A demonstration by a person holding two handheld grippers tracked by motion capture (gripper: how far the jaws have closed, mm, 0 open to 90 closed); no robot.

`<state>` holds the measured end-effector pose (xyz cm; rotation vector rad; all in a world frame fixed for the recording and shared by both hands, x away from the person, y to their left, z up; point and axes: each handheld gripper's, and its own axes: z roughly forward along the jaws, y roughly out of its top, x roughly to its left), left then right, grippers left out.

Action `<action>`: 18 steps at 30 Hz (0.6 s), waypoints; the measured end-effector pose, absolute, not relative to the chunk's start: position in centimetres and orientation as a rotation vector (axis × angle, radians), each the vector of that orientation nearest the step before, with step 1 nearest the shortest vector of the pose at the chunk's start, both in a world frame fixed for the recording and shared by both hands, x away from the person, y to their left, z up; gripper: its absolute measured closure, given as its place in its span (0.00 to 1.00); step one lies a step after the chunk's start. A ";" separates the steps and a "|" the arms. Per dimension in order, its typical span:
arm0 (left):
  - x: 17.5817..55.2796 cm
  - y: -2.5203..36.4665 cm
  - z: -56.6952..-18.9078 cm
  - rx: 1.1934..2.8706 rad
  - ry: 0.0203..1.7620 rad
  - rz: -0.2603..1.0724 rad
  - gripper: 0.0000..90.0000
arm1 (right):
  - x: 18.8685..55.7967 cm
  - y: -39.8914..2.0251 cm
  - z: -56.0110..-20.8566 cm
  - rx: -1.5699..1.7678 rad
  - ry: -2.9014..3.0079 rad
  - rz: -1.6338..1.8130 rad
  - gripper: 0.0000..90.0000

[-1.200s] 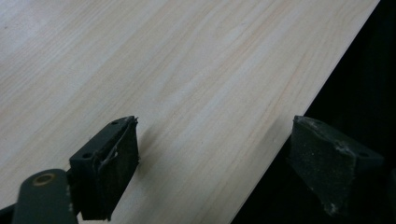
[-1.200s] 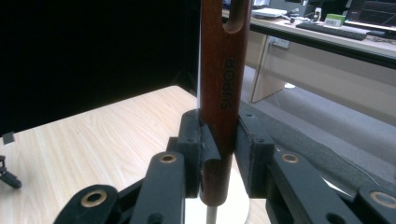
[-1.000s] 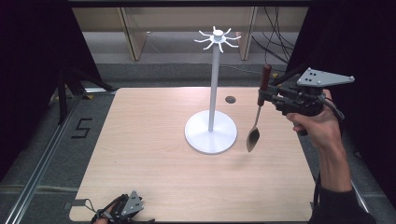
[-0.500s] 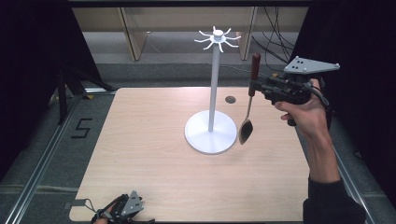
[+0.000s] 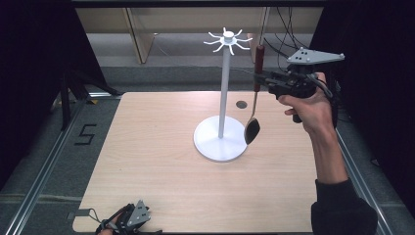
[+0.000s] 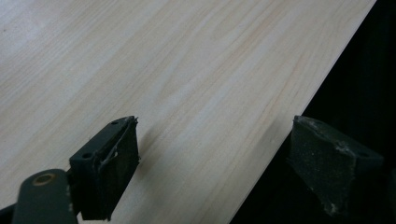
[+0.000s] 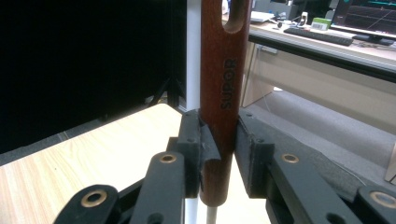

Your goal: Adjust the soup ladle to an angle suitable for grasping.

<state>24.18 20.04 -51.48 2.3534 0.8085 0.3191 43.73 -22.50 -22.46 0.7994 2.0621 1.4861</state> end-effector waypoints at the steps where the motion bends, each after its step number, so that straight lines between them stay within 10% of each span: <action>1: 24.2 20.0 -51.5 2.354 0.809 0.319 0.17 | 43.8 -22.5 -22.4 0.796 2.062 1.475 0.82; 18: 24.1 20.0 -51.4 2.356 0.806 0.319 0.17 | 44.5 -21.2 -21.8 0.798 2.076 1.462 0.82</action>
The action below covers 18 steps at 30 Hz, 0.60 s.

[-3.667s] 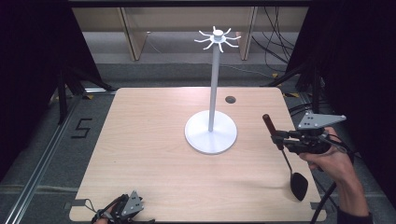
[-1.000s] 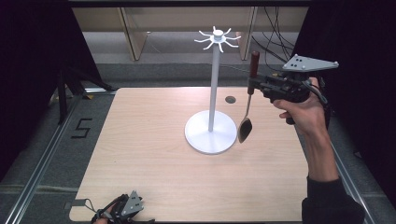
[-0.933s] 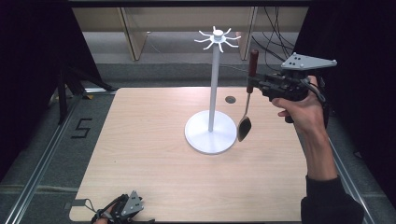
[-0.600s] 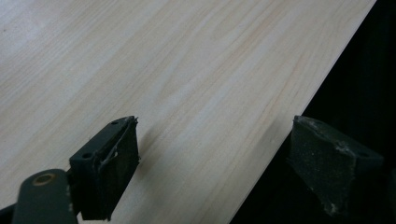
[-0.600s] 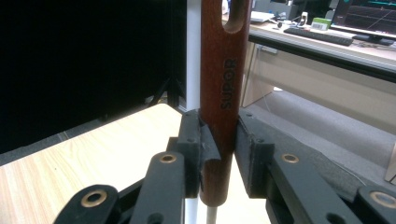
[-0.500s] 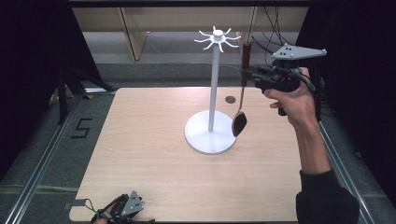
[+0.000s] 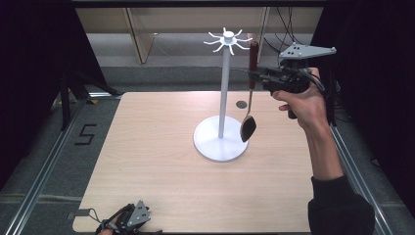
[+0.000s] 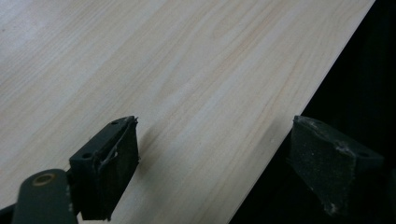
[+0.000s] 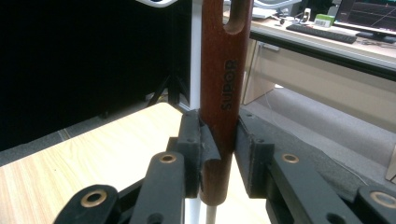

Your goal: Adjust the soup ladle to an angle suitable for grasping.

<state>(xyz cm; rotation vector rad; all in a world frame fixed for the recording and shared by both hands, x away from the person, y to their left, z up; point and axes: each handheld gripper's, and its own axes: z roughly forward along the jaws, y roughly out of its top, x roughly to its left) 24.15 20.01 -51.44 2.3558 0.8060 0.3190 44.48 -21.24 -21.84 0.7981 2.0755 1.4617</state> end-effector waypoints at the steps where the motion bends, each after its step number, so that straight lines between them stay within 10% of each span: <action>1: 24.1 20.0 -51.4 2.354 0.805 0.318 0.17 | 44.6 -21.2 -21.8 0.788 2.073 1.459 0.82; 18: 24.1 20.0 -51.4 2.354 0.803 0.320 0.17 | 45.7 -20.3 -21.9 0.804 2.097 1.434 0.82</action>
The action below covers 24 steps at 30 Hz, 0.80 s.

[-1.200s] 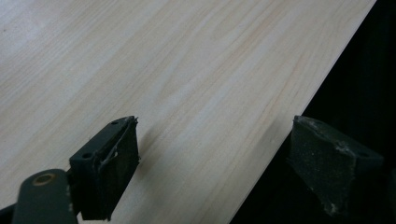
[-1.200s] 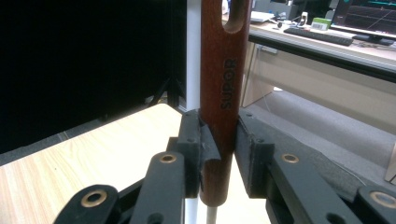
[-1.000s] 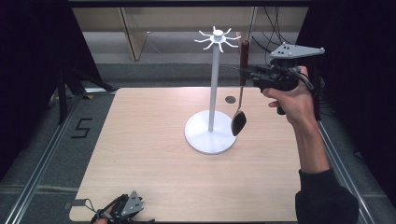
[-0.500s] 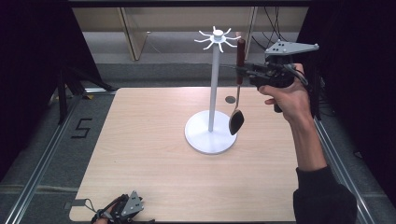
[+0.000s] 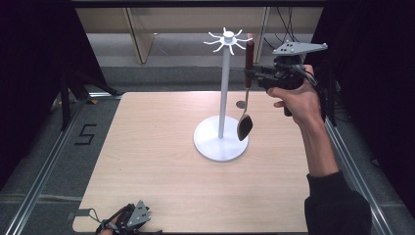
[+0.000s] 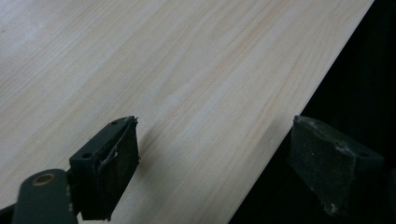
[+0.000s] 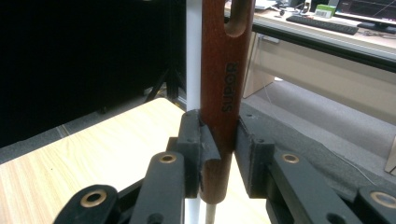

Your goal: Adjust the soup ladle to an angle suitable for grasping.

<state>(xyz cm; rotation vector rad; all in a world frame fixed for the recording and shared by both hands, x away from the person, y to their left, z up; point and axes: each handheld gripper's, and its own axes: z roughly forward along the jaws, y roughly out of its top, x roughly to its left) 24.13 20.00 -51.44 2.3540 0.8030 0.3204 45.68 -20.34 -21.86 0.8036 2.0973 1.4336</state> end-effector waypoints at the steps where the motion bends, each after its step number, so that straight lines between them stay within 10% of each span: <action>1: 24.1 20.0 -51.4 2.354 0.803 0.320 0.17 | 45.7 -20.2 -21.8 0.815 2.098 1.431 0.82; 24: 24.1 20.0 -51.5 2.354 0.801 0.317 0.17 | 46.4 -19.1 -21.9 0.818 2.099 1.406 0.82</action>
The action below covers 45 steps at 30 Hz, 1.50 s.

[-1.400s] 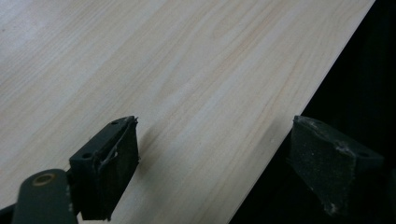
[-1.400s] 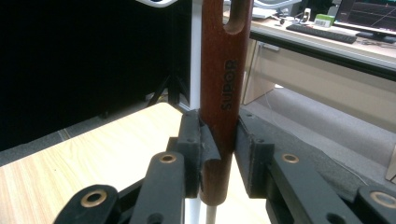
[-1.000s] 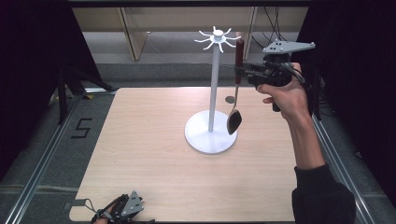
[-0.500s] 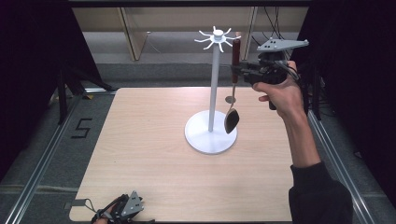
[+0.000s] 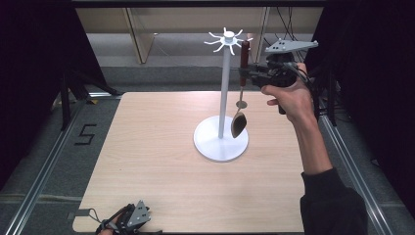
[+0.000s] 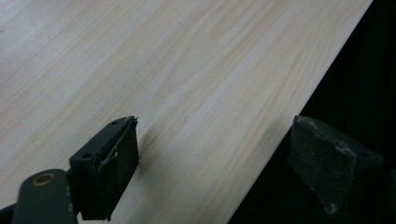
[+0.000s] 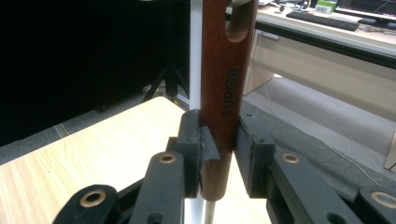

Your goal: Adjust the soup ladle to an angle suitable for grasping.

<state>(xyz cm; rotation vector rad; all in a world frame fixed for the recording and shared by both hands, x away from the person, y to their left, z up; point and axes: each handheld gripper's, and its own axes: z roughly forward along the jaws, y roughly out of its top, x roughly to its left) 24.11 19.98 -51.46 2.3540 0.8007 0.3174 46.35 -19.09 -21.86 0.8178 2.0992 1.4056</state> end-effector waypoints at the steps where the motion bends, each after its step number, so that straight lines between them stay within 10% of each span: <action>1: 24.1 20.0 -51.5 2.354 0.802 0.318 0.17 | 46.4 -18.9 -22.0 0.820 2.104 1.410 0.82; 45: 24.1 20.0 -51.5 2.353 0.807 0.321 0.17 | 41.4 -22.7 -26.9 0.809 2.067 1.468 0.48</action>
